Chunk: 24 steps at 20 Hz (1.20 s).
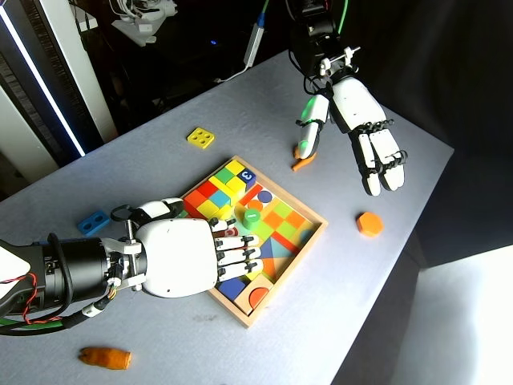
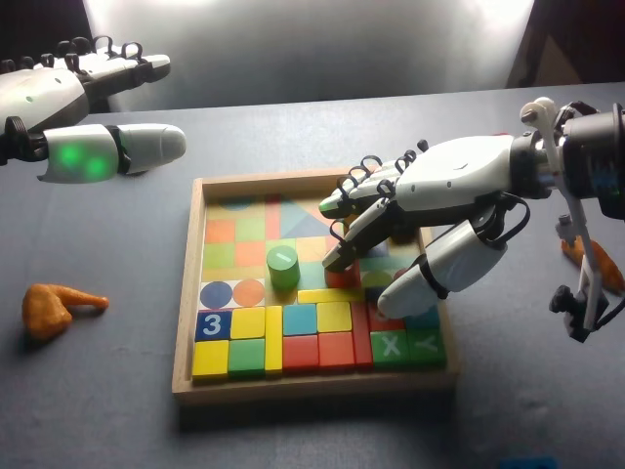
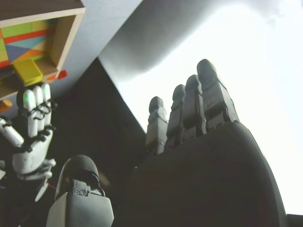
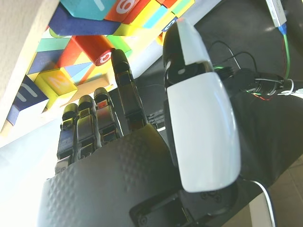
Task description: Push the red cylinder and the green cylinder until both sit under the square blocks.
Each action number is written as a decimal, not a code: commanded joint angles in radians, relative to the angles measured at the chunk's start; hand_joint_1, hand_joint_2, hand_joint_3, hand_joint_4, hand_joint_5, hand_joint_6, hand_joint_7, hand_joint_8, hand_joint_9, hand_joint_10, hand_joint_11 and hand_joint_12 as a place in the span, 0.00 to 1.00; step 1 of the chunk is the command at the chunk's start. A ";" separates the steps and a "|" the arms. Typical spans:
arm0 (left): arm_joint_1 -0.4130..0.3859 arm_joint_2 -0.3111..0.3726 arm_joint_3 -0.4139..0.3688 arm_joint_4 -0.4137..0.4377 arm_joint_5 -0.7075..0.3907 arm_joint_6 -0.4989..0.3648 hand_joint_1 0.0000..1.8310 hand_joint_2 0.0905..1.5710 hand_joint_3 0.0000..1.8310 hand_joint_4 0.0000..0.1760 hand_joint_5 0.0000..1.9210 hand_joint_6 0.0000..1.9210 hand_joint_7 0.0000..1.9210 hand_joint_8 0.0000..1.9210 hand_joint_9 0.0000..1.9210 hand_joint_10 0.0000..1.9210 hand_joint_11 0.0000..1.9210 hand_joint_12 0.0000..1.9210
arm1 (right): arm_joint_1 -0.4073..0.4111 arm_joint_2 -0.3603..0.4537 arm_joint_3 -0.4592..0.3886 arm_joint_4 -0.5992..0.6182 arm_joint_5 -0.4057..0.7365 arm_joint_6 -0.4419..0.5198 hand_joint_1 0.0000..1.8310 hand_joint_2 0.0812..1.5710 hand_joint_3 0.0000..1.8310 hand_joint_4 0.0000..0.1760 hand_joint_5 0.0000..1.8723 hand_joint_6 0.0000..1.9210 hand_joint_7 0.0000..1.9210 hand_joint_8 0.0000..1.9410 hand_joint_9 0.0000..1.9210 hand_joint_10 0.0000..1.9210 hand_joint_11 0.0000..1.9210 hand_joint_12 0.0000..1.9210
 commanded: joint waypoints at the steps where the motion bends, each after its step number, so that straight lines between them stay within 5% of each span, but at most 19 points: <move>1: -0.005 -0.001 0.005 -0.012 -0.116 -0.004 0.01 0.67 0.00 0.65 0.06 0.00 0.02 0.00 0.01 0.00 0.00 0.14 | 0.017 0.003 -0.005 0.049 0.032 -0.002 0.14 0.69 0.00 1.00 0.23 0.00 0.00 0.00 0.00 0.00 0.00 0.00; 8: -0.004 -0.001 0.005 -0.012 -0.116 -0.004 0.01 0.67 0.00 0.65 0.06 0.00 0.01 0.00 0.00 0.00 0.00 0.13 | 0.022 0.004 -0.009 0.048 0.031 -0.014 0.11 0.70 0.00 1.00 0.22 0.00 0.00 0.00 0.00 0.00 0.00 0.00; 9: -0.005 -0.001 0.005 -0.012 -0.116 -0.004 0.02 0.65 0.00 0.77 0.06 0.00 0.01 0.00 0.00 0.00 0.00 0.13 | 0.021 0.004 -0.009 0.045 0.025 -0.016 0.12 0.70 0.00 1.00 0.22 0.00 0.00 0.00 0.00 0.00 0.00 0.00; 12: -0.005 0.000 0.004 -0.012 -0.116 -0.004 0.00 0.66 0.00 0.66 0.06 0.00 0.01 0.00 0.01 0.00 0.00 0.16 | 0.020 0.005 -0.009 0.036 0.013 -0.016 0.11 0.70 0.00 1.00 0.22 0.00 0.00 0.00 0.00 0.00 0.00 0.00; 15: -0.006 0.000 0.004 -0.012 -0.116 -0.004 0.01 0.66 0.00 0.76 0.06 0.00 0.01 0.00 0.01 0.00 0.00 0.15 | 0.019 0.006 -0.008 0.021 -0.003 -0.016 0.12 0.70 0.00 1.00 0.23 0.00 0.00 0.00 0.00 0.00 0.00 0.00; 20: -0.009 0.000 0.003 -0.010 -0.115 -0.004 0.00 0.66 0.00 0.69 0.06 0.00 0.02 0.00 0.01 0.00 0.00 0.15 | 0.013 0.006 -0.007 0.016 -0.017 -0.015 0.16 0.69 0.00 1.00 0.24 0.00 0.00 0.00 0.00 0.00 0.00 0.00; 24: -0.008 0.000 0.003 -0.010 -0.115 -0.004 0.01 0.65 0.00 0.83 0.06 0.00 0.01 0.00 0.00 0.00 0.00 0.15 | 0.013 0.008 -0.006 0.007 -0.018 -0.008 0.14 0.70 0.00 1.00 0.23 0.00 0.00 0.00 0.00 0.00 0.00 0.00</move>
